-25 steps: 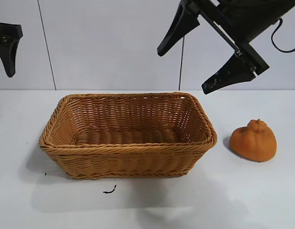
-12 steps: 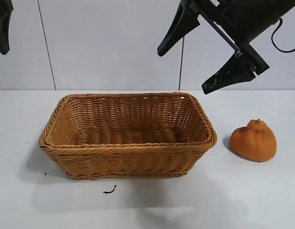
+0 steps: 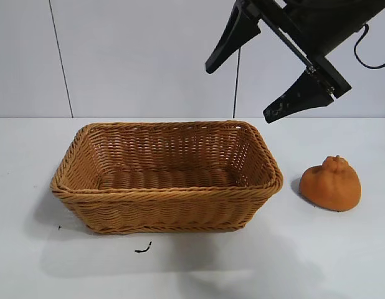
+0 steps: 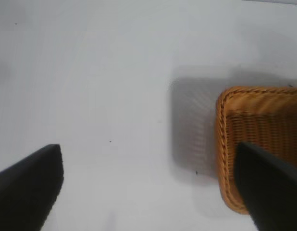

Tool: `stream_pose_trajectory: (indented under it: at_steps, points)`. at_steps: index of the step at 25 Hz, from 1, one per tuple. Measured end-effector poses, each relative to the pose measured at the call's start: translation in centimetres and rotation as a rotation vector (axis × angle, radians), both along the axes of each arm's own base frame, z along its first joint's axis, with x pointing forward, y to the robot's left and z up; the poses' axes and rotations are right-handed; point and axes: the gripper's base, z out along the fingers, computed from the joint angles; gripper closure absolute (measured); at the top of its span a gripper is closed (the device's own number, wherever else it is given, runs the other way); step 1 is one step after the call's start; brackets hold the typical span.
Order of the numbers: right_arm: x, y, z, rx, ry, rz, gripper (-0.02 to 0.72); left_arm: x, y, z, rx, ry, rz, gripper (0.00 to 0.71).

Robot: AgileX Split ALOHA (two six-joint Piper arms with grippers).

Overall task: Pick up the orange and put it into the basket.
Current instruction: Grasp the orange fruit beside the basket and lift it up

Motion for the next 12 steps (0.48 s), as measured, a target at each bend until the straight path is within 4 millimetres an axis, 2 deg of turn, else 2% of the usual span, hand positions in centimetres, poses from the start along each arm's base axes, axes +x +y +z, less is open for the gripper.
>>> stream_pose_trajectory:
  at_steps: [2, 7, 12]
  points:
    - [0.0, 0.0, 0.0, 0.000, 0.000, 0.000, 0.012, -2.9, 0.2, -0.6, 0.001, 0.011, -0.001, 0.020]
    - [0.0, 0.0, 0.0, 0.000, 0.000, 0.000, 0.012, -9.2, 0.6, -5.4, 0.009, 0.121, -0.001, 0.020]
    - [0.0, 0.0, 0.0, 0.000, -0.001, -0.001, 0.012, -15.4, 1.0, -9.9, 0.011, 0.152, -0.001, 0.020]
